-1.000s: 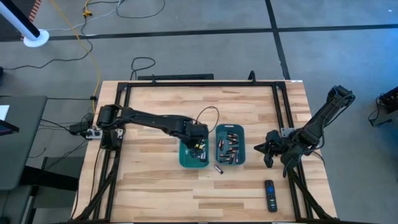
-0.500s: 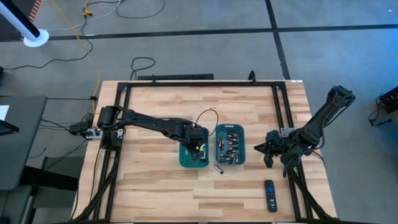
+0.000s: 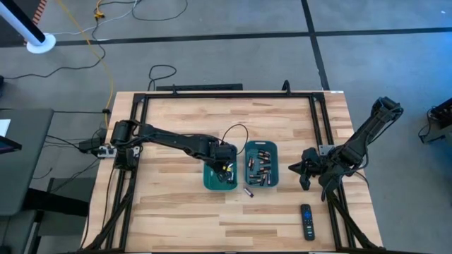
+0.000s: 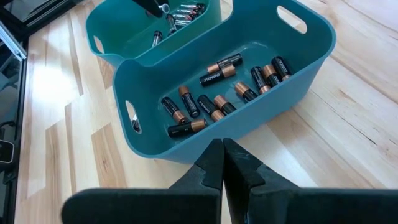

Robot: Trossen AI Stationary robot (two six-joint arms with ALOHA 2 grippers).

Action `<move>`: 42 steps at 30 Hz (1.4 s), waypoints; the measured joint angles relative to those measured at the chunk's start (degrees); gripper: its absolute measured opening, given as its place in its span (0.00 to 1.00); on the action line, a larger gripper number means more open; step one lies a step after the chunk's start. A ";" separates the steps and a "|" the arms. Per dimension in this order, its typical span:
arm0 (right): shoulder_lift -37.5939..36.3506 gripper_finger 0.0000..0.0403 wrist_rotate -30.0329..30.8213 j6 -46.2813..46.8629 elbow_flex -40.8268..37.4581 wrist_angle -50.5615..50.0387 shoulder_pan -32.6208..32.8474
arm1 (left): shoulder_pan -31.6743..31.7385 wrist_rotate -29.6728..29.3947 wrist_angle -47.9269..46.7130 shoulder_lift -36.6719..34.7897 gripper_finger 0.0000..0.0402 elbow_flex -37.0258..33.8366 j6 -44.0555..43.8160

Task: Sort batteries
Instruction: Put the silver battery into the green bin

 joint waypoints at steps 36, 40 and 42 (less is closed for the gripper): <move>0.01 0.07 0.00 0.00 0.00 0.02 0.00 | -8.92 -22.90 -6.00 -20.76 0.34 -3.88 2.73; 0.01 0.07 -0.02 0.00 0.00 0.04 0.01 | -12.03 -23.63 -3.78 -26.26 0.34 -12.33 -1.39; -0.01 0.07 0.00 0.00 0.00 0.03 -0.01 | -13.42 -23.73 -1.08 -29.01 0.34 -16.67 -3.19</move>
